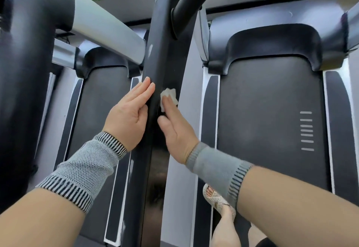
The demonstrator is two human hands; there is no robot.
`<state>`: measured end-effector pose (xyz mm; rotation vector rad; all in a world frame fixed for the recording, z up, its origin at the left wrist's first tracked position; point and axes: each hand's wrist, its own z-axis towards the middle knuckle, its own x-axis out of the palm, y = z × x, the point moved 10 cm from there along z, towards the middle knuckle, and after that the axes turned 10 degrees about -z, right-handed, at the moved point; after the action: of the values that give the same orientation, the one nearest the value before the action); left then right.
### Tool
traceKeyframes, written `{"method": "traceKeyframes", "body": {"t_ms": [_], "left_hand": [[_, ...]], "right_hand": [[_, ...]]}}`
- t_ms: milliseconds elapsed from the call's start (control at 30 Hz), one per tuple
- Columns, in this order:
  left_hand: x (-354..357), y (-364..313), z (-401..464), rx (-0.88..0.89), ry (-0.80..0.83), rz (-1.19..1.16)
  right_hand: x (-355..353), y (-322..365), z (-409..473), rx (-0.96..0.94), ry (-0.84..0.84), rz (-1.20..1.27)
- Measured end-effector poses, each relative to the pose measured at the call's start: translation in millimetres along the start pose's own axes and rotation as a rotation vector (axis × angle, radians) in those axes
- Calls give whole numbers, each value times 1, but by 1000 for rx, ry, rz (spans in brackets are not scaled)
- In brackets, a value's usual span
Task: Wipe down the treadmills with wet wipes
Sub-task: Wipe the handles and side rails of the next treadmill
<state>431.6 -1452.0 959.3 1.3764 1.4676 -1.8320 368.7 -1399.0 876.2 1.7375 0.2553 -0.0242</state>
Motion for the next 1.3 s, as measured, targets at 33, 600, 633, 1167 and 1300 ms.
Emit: {"method": "traceKeyframes", "body": {"t_ms": [33,600,633,1167,1300], "left_hand": [[0,0,0,0,-4,-2],[-3,-1,2,-32,-33,18],[-4,-2,3,-22,-36,19],[-7,-13,48,172,-28,133],[-7,-9,49,193,-29,123]], "right_hand": [[2,3,-4,-28,5,-14],[-36,14,40,-14,-77,54],[-28,11,29,-35,-54,26],[-30,2,44,35,-112,19],[-36,-3,50,65,-155,66]]}}
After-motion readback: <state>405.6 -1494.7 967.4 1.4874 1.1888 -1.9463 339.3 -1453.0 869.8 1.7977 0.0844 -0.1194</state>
